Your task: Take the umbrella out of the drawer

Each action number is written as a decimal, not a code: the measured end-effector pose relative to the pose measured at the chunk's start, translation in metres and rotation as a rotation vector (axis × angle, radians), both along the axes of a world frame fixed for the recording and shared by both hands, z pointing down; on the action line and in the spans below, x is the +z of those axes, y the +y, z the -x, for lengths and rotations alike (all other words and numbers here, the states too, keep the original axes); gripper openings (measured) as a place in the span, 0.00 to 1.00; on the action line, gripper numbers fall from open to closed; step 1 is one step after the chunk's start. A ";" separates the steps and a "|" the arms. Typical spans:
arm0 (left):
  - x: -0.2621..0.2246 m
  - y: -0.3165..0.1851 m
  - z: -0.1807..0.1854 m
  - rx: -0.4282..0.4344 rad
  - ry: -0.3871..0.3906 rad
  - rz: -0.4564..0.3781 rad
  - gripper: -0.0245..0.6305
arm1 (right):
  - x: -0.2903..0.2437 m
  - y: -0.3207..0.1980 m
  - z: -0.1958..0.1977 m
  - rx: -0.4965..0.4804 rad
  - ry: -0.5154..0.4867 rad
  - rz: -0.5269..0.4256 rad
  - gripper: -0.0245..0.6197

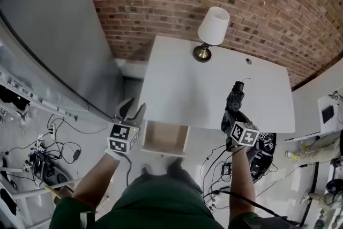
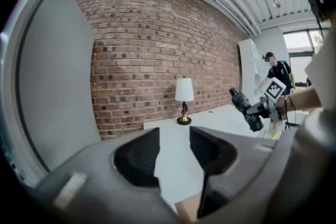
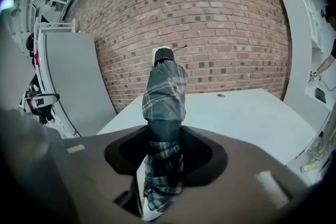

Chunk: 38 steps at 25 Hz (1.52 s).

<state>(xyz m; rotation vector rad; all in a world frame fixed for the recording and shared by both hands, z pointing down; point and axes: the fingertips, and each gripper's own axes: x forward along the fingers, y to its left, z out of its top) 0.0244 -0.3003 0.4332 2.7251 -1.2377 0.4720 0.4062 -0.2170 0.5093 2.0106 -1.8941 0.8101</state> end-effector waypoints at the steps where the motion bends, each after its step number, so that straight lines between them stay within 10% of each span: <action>1: 0.002 -0.005 -0.009 -0.006 -0.005 0.004 0.30 | 0.006 -0.006 -0.009 -0.007 -0.006 0.010 0.30; 29: 0.035 -0.086 -0.110 -0.199 -0.103 0.071 0.30 | 0.192 -0.150 -0.168 -0.053 -0.140 0.506 0.32; 38: 0.029 -0.101 -0.097 -0.192 -0.064 0.068 0.30 | 0.171 -0.158 -0.173 0.009 -0.078 0.451 0.37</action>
